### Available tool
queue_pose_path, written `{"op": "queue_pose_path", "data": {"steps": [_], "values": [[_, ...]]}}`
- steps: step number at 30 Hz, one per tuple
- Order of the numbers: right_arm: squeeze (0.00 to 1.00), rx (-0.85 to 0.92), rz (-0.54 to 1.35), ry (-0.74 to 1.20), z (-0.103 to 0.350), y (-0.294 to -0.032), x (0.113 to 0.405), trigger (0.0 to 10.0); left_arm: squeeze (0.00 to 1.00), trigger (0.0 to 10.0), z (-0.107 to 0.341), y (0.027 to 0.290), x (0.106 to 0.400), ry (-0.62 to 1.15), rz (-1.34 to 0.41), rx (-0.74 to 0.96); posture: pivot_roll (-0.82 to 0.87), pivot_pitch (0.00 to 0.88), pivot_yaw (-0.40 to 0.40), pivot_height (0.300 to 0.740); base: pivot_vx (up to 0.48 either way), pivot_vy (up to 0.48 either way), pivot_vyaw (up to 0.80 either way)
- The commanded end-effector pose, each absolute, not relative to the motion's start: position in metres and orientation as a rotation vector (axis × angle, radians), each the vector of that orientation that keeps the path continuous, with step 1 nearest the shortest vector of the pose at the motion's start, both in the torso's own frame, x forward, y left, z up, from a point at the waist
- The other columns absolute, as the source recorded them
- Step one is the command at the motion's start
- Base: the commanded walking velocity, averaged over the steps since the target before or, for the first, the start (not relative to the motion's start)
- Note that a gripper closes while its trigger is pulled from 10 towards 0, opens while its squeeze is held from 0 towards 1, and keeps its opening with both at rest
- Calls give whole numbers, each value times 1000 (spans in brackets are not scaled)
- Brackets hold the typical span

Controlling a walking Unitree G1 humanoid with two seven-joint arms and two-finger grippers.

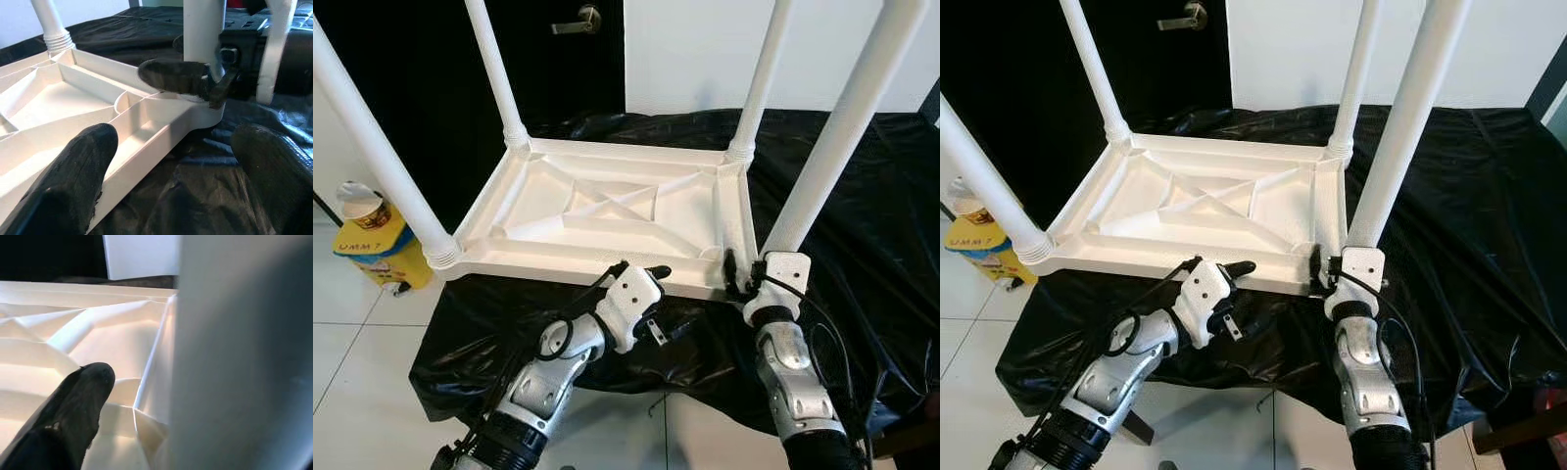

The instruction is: Building children table

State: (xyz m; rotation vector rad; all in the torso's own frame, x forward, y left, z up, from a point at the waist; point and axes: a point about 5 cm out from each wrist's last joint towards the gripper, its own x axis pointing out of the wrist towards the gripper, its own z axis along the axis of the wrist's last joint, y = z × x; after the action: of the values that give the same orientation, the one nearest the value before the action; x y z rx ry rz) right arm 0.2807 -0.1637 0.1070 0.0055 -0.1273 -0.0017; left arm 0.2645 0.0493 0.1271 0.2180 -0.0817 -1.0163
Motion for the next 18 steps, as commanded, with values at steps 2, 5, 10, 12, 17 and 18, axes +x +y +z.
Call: {"op": "queue_pose_path", "data": {"steps": [2, 5, 10, 12, 17, 18], "values": [[0, 15, 79, -135, 108, -171, 276, 10000, 0, 10000, 127, 51, 264, -91, -997, 225, 35, 10, -4, 740, 0, 0, 0], [0, -18, 159, -134, 108, -179, 272, 10000, 0, 10000, 127, 51, 264, -89, -1001, 227, 28, 12, 6, 740, 0, 0, 0], [0, -86, 233, -129, 111, -192, 273, 10000, 0, 10000, 127, 51, 264, -88, -1009, 230, 24, 12, 13, 740, 0, 0, 0], [0, -115, 275, -122, 113, -197, 275, 10000, 0, 10000, 127, 51, 264, -87, -1012, 232, 23, 10, 16, 740, 0, 0, 0], [0, -182, 388, -92, 116, -202, 283, 10000, 0, 10000, 127, 51, 264, -86, -1020, 233, 20, 11, 20, 740, 0, 0, 0], [0, -182, 388, -92, 116, -202, 283, 10000, 0, 10000, 127, 51, 264, -86, -1020, 233, 20, 11, 20, 740, 0, 0, 0]]}}
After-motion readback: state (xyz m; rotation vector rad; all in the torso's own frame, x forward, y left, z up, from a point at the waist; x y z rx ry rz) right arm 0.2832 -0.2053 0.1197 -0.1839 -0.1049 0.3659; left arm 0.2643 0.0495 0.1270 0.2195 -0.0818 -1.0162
